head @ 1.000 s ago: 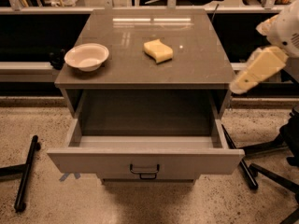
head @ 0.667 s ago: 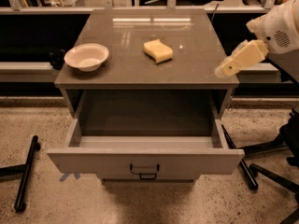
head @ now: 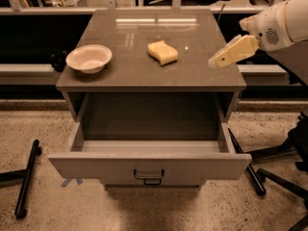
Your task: Place sponge into top drawer
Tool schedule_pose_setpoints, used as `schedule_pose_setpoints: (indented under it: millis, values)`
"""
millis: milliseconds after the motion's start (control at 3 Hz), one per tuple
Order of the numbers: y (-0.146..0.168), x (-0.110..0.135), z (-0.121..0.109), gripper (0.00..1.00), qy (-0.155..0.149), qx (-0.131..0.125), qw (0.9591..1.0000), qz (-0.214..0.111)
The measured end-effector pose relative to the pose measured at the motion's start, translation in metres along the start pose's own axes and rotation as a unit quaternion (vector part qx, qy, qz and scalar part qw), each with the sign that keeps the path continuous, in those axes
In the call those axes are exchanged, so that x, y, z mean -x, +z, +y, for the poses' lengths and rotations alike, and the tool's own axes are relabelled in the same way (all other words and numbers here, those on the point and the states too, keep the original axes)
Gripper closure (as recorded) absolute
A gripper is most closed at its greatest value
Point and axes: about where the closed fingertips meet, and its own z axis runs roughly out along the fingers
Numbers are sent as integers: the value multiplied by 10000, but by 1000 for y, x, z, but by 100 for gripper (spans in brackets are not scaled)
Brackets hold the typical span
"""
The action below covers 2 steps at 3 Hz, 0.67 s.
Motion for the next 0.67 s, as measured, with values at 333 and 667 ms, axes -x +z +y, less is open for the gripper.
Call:
schedule_pose_setpoints:
  millis: [333,667]
  values:
    - [0,0,0,0,0,0,10000,0]
    - [9,-10,-13,0,112,-44,9999,-26]
